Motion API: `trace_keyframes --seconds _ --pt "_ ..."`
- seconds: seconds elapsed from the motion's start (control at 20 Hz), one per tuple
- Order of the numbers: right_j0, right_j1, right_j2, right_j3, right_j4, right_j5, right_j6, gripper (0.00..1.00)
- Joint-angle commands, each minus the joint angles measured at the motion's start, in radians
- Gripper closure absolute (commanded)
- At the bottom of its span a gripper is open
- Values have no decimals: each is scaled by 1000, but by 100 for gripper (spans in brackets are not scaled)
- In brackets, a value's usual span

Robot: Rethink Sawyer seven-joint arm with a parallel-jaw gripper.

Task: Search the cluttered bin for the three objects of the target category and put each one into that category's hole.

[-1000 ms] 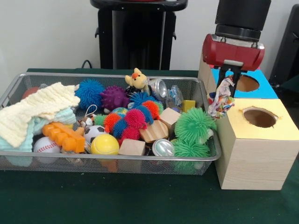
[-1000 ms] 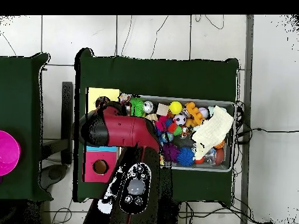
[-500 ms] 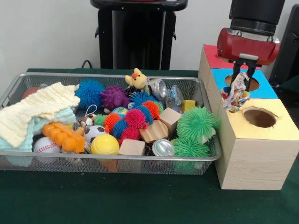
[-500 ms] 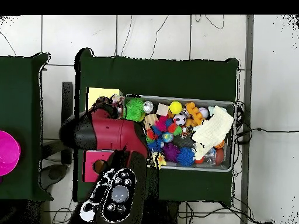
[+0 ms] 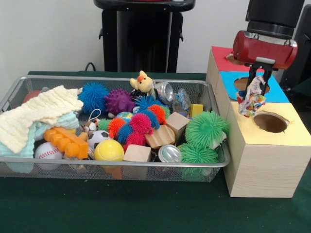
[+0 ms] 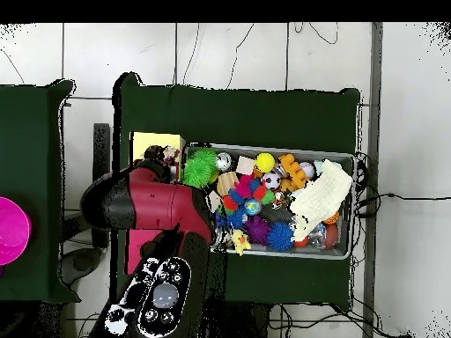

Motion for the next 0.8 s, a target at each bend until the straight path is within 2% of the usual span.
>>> trace_keyframes --seconds 0.05,0.5,0.8 --pt "0 68 34 38 75 -26 303 100" --pt "36 159 40 44 142 -165 339 100" --pt "71 175 14 36 189 -164 337 100"
